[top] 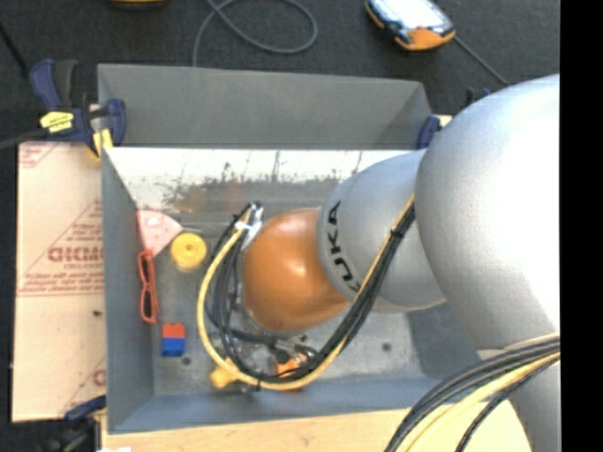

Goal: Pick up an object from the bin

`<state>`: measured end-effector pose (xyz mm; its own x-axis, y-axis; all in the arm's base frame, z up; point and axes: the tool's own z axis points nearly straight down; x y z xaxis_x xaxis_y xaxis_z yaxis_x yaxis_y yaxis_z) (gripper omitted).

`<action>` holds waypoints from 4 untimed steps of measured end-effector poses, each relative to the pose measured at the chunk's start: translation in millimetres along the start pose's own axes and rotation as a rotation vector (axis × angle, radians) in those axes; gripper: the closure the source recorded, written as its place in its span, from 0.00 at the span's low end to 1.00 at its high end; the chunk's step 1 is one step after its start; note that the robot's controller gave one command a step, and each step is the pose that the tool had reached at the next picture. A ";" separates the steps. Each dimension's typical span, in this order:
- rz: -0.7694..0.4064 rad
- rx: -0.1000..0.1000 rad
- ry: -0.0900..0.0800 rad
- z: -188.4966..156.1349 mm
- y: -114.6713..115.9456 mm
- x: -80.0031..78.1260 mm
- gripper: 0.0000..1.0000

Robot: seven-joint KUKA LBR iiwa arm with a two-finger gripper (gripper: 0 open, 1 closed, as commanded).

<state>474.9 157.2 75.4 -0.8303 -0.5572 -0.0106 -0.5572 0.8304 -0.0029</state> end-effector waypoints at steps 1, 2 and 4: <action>0.001 -0.003 0.012 -14.2 0.6 2.0 1.00; 0.002 -0.002 0.009 -31.5 0.0 0.7 1.00; 0.003 -0.003 0.012 -60.7 0.1 1.1 1.00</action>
Offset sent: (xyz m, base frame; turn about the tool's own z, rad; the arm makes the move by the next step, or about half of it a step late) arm 0.0001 -0.0001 0.0479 0.0000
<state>473.3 156.4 136.1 -0.8323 -0.5544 0.0017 -0.5544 0.8323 0.0004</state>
